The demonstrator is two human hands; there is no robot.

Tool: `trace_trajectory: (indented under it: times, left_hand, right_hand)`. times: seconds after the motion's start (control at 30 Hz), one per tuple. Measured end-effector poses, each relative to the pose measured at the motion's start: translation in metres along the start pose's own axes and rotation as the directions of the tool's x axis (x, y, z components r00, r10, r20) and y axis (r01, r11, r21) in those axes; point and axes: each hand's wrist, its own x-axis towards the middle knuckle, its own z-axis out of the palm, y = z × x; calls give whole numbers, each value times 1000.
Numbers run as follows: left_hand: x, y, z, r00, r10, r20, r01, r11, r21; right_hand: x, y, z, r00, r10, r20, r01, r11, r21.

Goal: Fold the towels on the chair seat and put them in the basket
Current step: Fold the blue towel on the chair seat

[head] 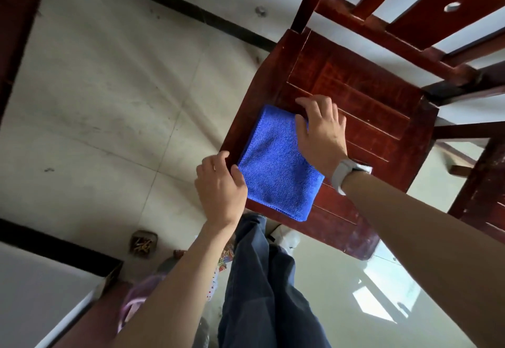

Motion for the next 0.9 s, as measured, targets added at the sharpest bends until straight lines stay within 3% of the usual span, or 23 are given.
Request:
trace_trajectory:
  times: [0.07, 0.17, 0.27, 0.4, 0.5, 0.63, 0.73, 0.83, 0.9]
  left_hand:
    - [0, 3, -1, 965, 261, -39, -255, 960, 113]
    - [6, 7, 9, 832, 539, 132, -554, 793, 254]
    - [17, 5, 23, 753, 571, 326, -655, 697, 293]
    - [32, -14, 31, 707, 593, 386, -706, 626, 332]
    - [33, -15, 30, 698, 599, 391, -715, 611, 339]
    - [32, -4, 24, 721, 581, 377, -684, 683, 256]
    - [34, 2, 17, 770, 591, 240, -629, 767, 131]
    - [34, 10, 12, 908, 414, 63, -418, 905, 77]
    - [38, 16, 11, 971, 228, 74, -233, 970, 70]
  right_hand:
    - [-17, 5, -6, 986, -125, -114, 119, 991, -63]
    - [-49, 19, 5, 952, -287, -111, 246, 927, -283]
    - [-72, 28, 25, 969, -230, 85, 242, 836, -493]
    - [-75, 43, 39, 972, -159, 171, 222, 853, -473]
    - [-73, 51, 44, 971, -156, 182, 223, 864, -451]
    - [-71, 49, 38, 963, -151, 223, 227, 900, -372]
    - [-76, 45, 27, 982, -147, 115, 168, 964, -206]
    - [-90, 42, 19, 992, 111, -57, -108, 993, 45]
    - [-96, 40, 17, 934, 357, -33, -339, 909, 243]
